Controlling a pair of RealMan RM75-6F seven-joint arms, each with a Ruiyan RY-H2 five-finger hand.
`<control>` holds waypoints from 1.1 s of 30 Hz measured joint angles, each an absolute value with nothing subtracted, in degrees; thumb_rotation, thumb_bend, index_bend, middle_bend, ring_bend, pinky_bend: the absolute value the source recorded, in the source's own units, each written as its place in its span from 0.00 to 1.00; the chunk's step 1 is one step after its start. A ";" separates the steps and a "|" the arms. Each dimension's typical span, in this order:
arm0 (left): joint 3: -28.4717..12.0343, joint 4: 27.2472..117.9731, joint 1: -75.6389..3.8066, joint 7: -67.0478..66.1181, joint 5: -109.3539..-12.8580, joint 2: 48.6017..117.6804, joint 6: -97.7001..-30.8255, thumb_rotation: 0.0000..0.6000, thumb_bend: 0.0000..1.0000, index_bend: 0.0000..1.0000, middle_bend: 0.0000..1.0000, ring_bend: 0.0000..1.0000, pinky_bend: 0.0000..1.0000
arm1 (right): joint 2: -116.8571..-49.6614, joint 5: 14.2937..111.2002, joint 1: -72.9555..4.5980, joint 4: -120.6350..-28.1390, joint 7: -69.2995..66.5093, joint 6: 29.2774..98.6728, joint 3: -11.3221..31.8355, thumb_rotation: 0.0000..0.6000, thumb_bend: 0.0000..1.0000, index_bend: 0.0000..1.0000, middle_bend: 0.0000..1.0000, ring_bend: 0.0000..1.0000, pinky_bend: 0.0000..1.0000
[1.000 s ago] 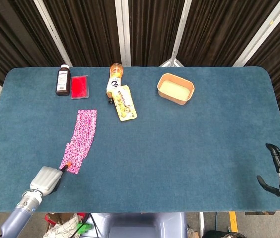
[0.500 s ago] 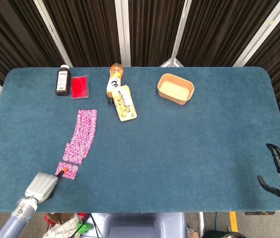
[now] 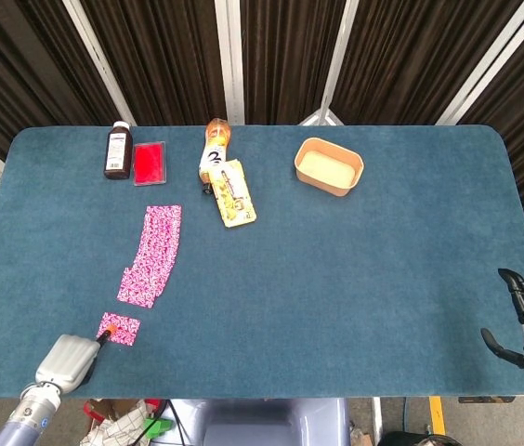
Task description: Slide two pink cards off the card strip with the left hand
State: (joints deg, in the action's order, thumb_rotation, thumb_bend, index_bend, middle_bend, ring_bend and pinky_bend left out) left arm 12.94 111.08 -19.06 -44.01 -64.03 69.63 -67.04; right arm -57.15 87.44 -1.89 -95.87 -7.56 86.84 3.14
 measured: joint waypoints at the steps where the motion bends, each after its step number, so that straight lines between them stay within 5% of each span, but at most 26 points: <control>1: 12.93 111.15 -19.01 -43.92 -64.24 69.56 -67.14 1.00 0.96 0.12 0.83 0.77 0.65 | -57.14 87.45 -1.91 -95.87 -7.54 86.79 3.13 1.00 0.31 0.00 0.13 0.26 0.14; 14: 10.64 110.57 -18.94 -34.46 -76.13 67.61 -69.72 1.00 0.95 0.12 0.83 0.77 0.65 | -57.15 87.60 -1.92 -95.95 -7.31 86.64 2.97 1.00 0.31 0.00 0.13 0.26 0.14; 33: 2.79 105.67 -28.21 -39.59 -56.81 71.21 -58.23 1.00 0.95 0.12 0.83 0.77 0.65 | -57.23 87.31 -2.12 -95.99 -6.87 86.06 2.93 1.00 0.31 0.00 0.13 0.26 0.14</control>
State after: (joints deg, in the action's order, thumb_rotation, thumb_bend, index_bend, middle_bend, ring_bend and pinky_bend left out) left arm 2.79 105.67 -28.21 -39.59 -56.81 71.21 -58.23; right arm -57.23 87.31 -2.12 -95.99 -6.87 86.06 2.93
